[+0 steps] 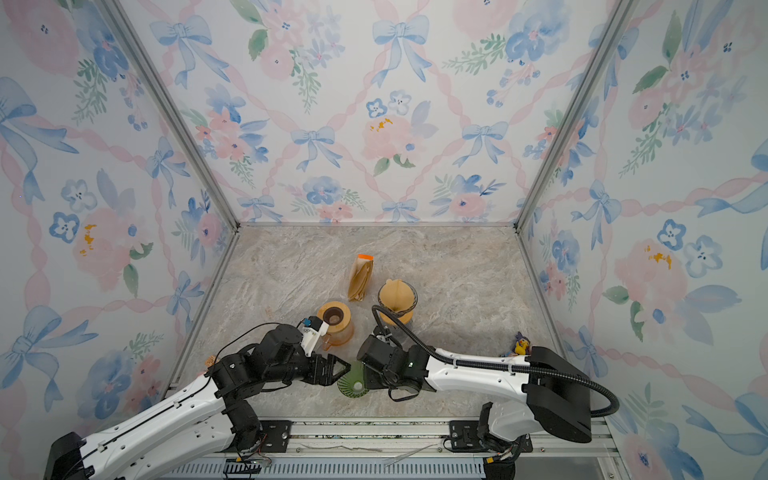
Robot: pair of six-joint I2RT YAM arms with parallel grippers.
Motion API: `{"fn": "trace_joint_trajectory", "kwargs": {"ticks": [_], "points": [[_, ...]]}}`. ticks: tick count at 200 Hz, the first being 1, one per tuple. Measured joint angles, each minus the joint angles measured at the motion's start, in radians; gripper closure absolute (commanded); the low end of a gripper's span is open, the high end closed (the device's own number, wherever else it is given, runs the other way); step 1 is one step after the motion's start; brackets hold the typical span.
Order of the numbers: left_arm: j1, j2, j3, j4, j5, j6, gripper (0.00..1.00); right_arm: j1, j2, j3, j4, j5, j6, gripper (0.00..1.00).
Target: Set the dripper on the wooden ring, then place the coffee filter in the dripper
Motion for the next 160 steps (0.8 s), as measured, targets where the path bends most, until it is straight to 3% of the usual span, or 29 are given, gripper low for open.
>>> {"fn": "trace_joint_trajectory", "kwargs": {"ticks": [80, 160], "points": [[0.0, -0.036, 0.017, -0.032, 0.0, 0.038, 0.02, 0.0, 0.026, 0.0, 0.014, 0.0, 0.0, 0.8], [0.003, -0.065, 0.218, -0.212, -0.072, 0.127, 0.02, 0.008, 0.026, 0.0, 0.015, 0.0, 0.0, 0.87]]}}
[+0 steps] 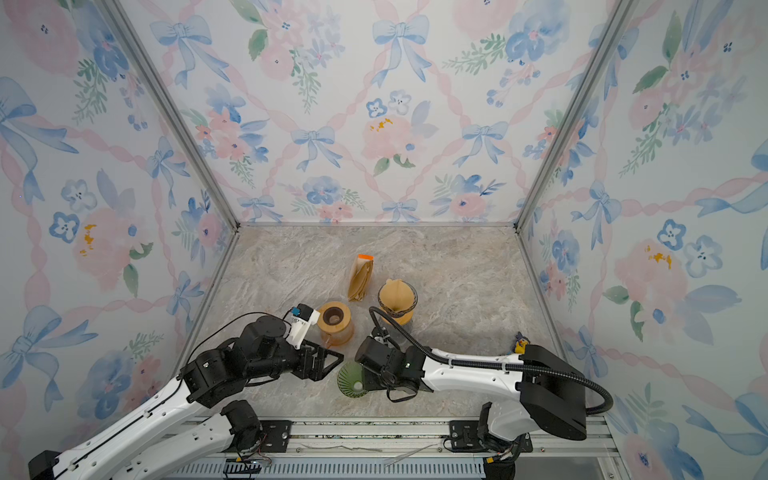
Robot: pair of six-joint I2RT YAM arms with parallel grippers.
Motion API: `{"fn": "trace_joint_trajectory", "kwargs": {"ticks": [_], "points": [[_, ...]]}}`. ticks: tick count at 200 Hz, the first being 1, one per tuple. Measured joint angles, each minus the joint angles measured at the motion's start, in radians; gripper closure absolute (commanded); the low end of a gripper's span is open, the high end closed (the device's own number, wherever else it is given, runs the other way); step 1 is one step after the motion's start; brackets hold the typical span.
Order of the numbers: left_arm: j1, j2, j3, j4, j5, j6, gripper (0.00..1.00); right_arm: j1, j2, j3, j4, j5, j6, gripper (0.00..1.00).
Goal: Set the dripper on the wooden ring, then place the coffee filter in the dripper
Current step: 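Close the right gripper on the green ribbed dripper's rim while the left gripper draws back, then lift the green dripper with the right gripper over the orange pitcher's wooden ring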
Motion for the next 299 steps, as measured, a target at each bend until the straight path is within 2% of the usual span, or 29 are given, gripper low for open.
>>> {"fn": "trace_joint_trajectory", "kwargs": {"ticks": [33, 97, 139, 176, 218, 299], "points": [[0.022, -0.013, 0.056, -0.055, -0.016, 0.028, 0.02, 0.0, 0.0, 0.013, -0.001, 0.004, -0.001, 0.9], [0.08, -0.067, 0.058, -0.1, -0.035, 0.083, 0.02, -0.002, -0.025, 0.065, -0.058, 0.012, -0.03, 0.92], [0.122, -0.102, 0.058, -0.103, -0.041, 0.103, 0.02, -0.04, -0.057, 0.13, -0.11, -0.005, -0.074, 0.92], [0.153, -0.137, 0.058, -0.102, -0.035, 0.11, 0.02, -0.142, -0.061, 0.248, -0.188, -0.023, -0.142, 0.92], [0.171, -0.196, 0.058, -0.1, -0.024, 0.115, 0.02, -0.213, -0.048, 0.395, -0.257, -0.058, -0.211, 0.92], [0.22, -0.207, 0.047, -0.09, -0.023, 0.115, 0.02, -0.299, 0.146, 0.661, -0.339, -0.115, -0.303, 0.92]]}}
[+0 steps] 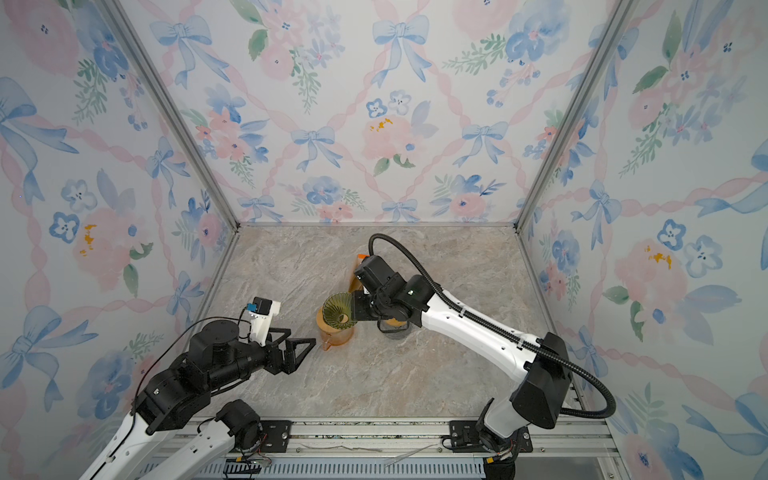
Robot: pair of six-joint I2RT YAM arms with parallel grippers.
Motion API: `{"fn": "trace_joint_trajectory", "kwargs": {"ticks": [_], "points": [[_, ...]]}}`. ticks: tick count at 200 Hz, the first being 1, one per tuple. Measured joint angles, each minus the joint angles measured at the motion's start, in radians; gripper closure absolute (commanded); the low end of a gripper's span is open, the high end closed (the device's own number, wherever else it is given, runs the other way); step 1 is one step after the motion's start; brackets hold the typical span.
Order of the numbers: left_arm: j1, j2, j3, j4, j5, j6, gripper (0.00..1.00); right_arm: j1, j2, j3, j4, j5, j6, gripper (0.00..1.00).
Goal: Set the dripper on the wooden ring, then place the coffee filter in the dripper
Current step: 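Lift the green dripper with the right gripper over the orange pitcher's wooden ring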
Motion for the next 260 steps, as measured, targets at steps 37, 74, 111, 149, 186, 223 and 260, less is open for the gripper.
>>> {"fn": "trace_joint_trajectory", "kwargs": {"ticks": [37, 74, 111, 149, 186, 223, 260], "points": [[0.014, -0.012, -0.009, 0.014, 0.0, -0.005, 0.02, -0.022, 0.094, 0.085, -0.004, -0.027, -0.021, 0.92], [0.016, -0.012, -0.009, 0.023, 0.0, -0.01, 0.02, -0.039, 0.172, 0.131, -0.005, -0.048, -0.026, 0.92], [0.016, -0.012, -0.009, 0.023, 0.0, -0.012, 0.02, -0.044, 0.23, 0.164, -0.003, -0.069, -0.025, 0.92], [0.016, -0.012, -0.009, 0.023, 0.0, -0.013, 0.02, -0.055, 0.255, 0.166, 0.001, -0.085, -0.024, 0.93], [0.016, -0.012, -0.009, 0.023, 0.001, -0.014, 0.02, -0.058, 0.275, 0.166, 0.002, -0.093, -0.021, 0.93], [0.016, -0.009, -0.009, 0.024, 0.005, -0.011, 0.02, -0.059, 0.285, 0.166, 0.011, -0.103, -0.021, 0.93], [0.019, 0.035, -0.001, 0.03, 0.006, 0.009, 0.02, -0.06, 0.296, 0.166, 0.021, -0.111, -0.021, 0.93]]}}
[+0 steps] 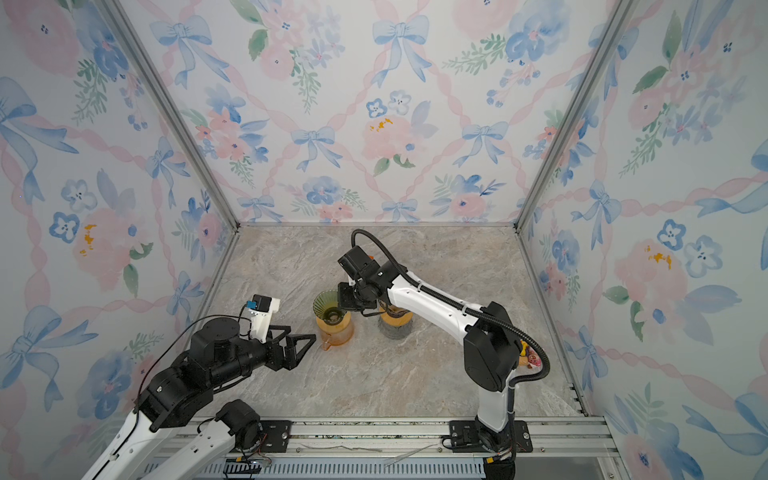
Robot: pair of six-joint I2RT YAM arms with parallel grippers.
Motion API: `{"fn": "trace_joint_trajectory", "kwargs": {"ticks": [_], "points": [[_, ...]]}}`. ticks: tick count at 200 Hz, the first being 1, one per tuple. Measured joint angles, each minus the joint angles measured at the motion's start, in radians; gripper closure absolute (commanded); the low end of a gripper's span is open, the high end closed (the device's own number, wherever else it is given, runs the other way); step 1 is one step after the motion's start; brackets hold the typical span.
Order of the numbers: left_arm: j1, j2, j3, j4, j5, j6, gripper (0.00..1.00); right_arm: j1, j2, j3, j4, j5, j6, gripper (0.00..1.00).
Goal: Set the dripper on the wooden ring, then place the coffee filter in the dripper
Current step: 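Lower the green dripper into the wooden ring's hole with the right gripper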
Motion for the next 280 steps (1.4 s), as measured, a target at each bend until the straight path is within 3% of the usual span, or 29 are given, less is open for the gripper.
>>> {"fn": "trace_joint_trajectory", "kwargs": {"ticks": [46, 280], "points": [[0.0, 0.069, 0.0, 0.048, 0.01, 0.032, 0.02, -0.004, 0.005, 0.0, 0.002, -0.003, 0.005, 0.92], [0.0, 0.046, -0.009, 0.101, 0.01, 0.032, 0.02, 0.004, 0.047, 0.031, -0.021, 0.014, 0.003, 0.92]]}}
